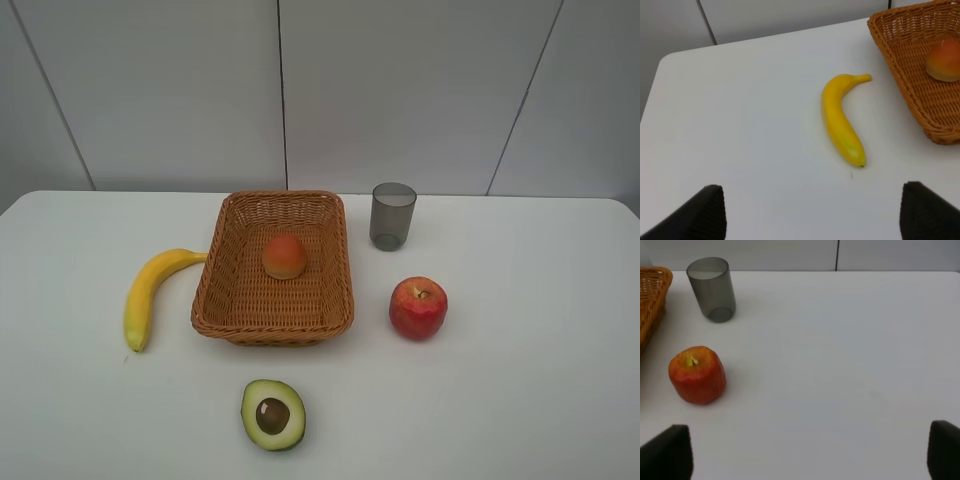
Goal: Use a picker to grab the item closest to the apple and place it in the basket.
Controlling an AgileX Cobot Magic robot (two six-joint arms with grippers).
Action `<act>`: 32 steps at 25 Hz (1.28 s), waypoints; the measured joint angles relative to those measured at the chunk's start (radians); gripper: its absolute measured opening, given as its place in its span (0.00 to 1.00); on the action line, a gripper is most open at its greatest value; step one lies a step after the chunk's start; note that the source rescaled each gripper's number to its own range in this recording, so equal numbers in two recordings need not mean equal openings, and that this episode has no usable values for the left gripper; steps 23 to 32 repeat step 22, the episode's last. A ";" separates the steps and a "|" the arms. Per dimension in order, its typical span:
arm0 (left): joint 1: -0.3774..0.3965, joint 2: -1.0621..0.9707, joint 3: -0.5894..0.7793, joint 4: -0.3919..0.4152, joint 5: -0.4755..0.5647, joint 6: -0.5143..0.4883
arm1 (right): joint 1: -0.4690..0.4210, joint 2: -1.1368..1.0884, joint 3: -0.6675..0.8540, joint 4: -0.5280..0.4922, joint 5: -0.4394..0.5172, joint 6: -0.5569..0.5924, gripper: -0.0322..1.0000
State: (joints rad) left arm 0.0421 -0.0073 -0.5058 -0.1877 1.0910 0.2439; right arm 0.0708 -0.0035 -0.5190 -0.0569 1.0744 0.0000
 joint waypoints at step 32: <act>0.000 0.000 0.000 0.000 0.000 0.000 | -0.017 0.000 0.000 0.000 0.000 0.000 1.00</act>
